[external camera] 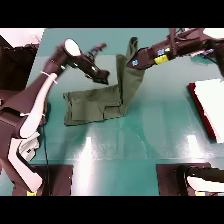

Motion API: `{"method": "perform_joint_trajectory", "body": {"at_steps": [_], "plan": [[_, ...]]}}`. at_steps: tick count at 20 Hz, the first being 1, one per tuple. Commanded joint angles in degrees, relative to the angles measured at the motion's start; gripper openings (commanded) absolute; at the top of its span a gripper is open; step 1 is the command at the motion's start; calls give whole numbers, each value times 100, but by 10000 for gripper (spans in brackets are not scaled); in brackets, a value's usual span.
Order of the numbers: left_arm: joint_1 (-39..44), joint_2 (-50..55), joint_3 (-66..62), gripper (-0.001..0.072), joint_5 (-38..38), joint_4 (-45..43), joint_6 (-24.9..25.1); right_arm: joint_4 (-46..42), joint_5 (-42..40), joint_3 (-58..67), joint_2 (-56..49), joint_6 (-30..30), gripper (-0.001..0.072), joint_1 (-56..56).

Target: Fold the shirts.

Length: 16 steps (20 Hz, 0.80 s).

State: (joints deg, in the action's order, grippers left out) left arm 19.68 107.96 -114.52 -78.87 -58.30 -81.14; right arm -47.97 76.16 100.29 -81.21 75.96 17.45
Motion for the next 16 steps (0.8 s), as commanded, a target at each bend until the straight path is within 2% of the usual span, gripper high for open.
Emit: {"method": "perform_joint_trajectory", "body": {"at_steps": [1,8,12,13,14,15,16], "plan": [[-739,-402,-616,27,-684,-640,-120,2,-170,7,-225,-2,13,428],[-2028,-1851,-557,27,-765,-1228,-107,44,-1427,9,-1224,-457,14,1716],[-2271,-2238,-332,28,-734,-1241,-98,44,-2387,192,-2022,-1290,22,2594],[-2271,-2245,-295,28,-737,-1237,-101,46,-2402,525,-2315,-1534,161,2811],[-2269,-2243,-291,28,-756,-1231,-101,33,-2337,909,-2573,-1687,430,2994],[-2269,-2245,-291,28,-761,-1217,-101,-17,-2234,1237,-2730,-1740,623,3106],[-2269,-2245,-291,28,-780,-1217,-98,-155,-2057,1526,-2806,-1731,666,3136]]}}
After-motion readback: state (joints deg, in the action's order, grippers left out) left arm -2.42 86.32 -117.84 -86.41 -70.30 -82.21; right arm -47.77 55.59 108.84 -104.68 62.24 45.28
